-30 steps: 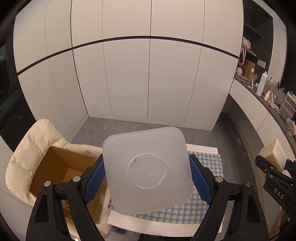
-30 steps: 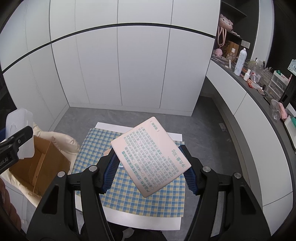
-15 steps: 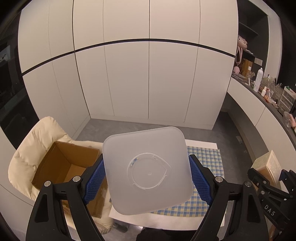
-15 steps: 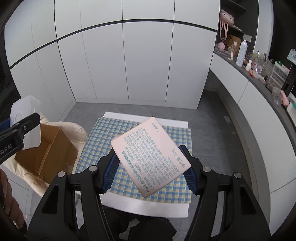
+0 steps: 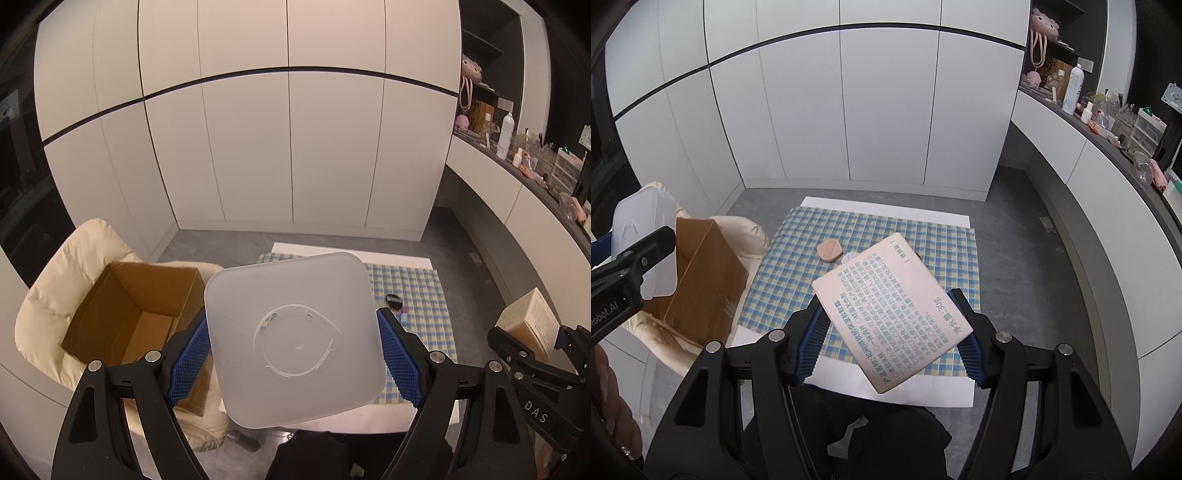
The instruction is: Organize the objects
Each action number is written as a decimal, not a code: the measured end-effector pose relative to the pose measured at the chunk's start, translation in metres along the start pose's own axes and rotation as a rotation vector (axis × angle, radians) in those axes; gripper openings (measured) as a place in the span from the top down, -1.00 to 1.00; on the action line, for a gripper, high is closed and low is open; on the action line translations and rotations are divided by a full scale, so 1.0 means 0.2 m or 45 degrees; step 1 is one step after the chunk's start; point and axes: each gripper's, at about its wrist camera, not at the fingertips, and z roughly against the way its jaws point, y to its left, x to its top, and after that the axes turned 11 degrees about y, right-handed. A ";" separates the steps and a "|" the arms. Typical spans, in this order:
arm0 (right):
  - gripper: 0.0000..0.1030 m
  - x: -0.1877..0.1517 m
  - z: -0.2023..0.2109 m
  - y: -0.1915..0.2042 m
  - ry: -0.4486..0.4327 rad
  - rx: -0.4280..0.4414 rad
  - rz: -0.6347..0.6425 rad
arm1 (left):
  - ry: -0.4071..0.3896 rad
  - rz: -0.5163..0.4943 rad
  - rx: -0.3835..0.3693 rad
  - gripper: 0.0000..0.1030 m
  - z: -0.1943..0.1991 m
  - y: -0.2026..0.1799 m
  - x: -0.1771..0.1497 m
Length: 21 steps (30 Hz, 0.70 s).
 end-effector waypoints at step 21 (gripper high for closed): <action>-0.27 -0.40 -0.03 0.02 0.123 0.029 0.030 | 0.107 -0.042 -0.047 -0.66 -0.08 0.01 -0.27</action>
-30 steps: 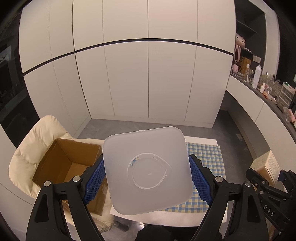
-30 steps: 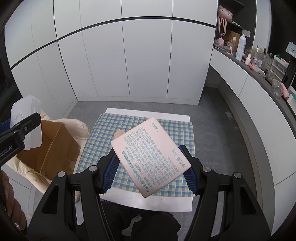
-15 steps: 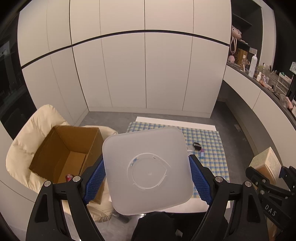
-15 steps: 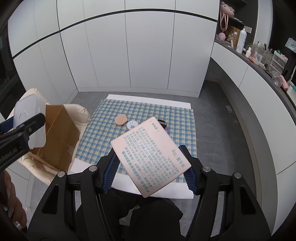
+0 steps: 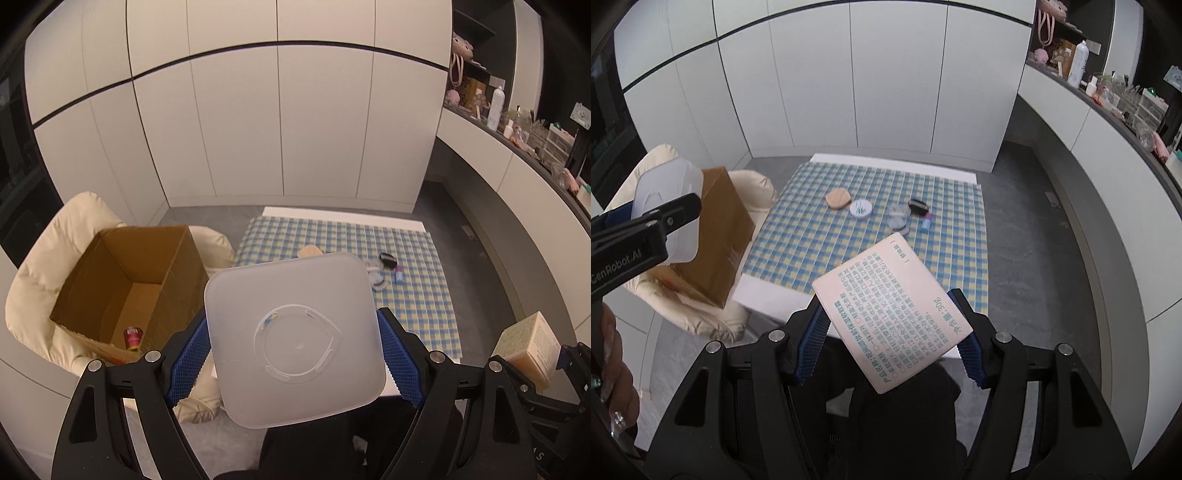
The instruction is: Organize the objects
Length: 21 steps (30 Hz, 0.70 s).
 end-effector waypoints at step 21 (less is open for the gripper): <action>-0.27 -0.40 -0.02 0.00 0.089 0.039 0.064 | 0.068 -0.027 -0.042 -0.66 -0.01 0.02 -0.29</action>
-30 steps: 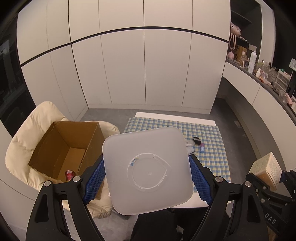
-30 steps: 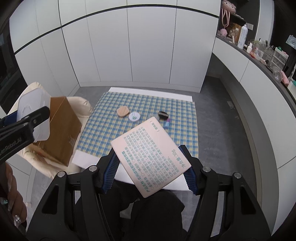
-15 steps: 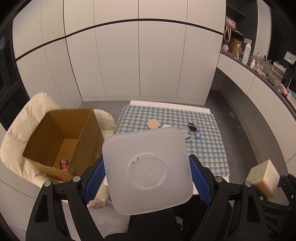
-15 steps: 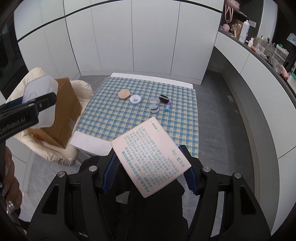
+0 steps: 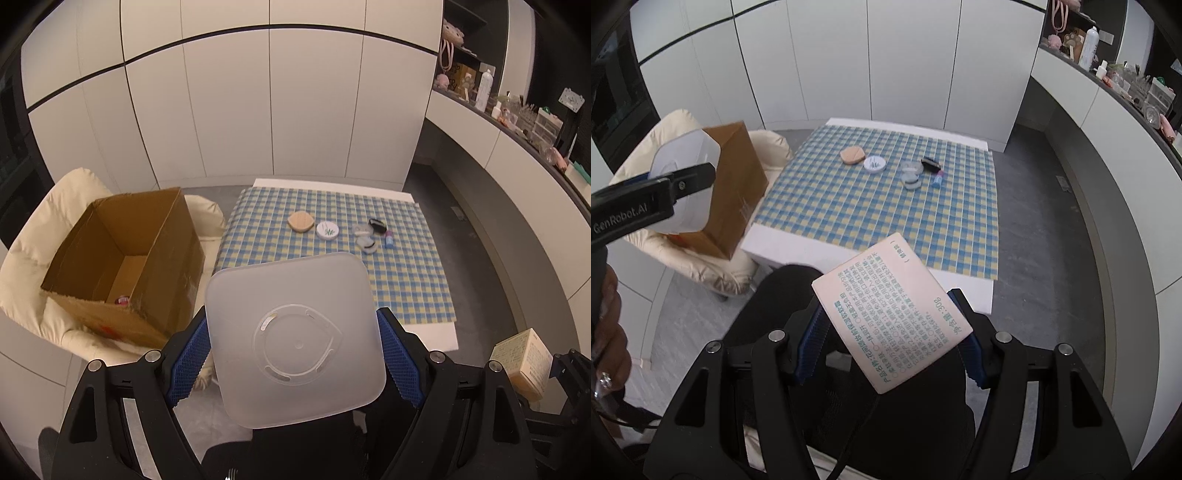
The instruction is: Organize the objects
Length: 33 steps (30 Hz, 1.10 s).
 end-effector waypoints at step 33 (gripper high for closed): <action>-0.27 -0.21 0.04 -0.08 0.001 0.013 -0.039 | 0.060 -0.018 -0.013 -0.66 0.03 0.01 -0.25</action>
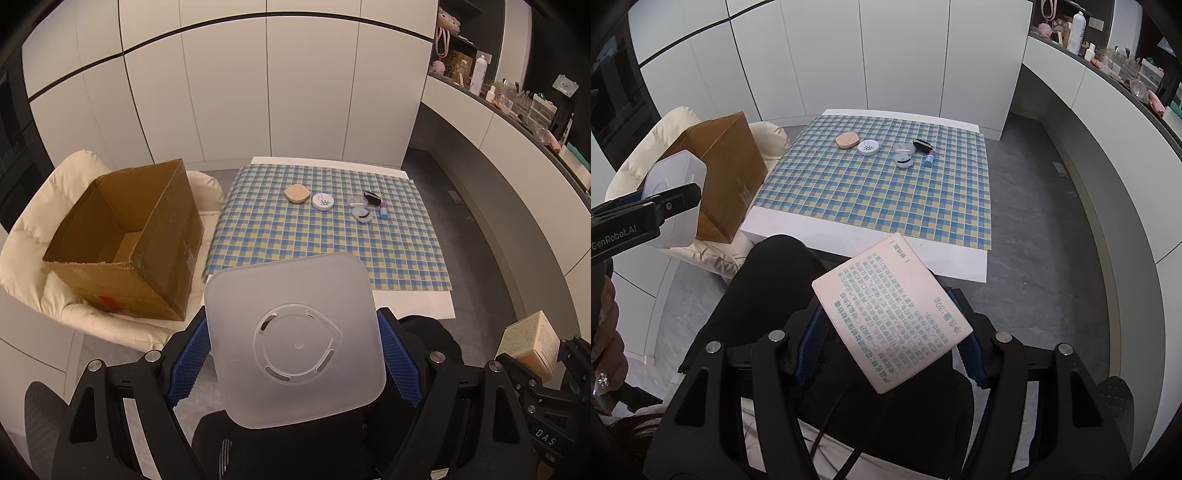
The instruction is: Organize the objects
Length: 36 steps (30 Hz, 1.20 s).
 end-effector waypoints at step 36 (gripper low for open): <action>-0.27 0.16 -0.11 0.43 0.013 0.096 0.291 | -0.021 0.262 0.189 -0.66 0.08 0.51 -0.13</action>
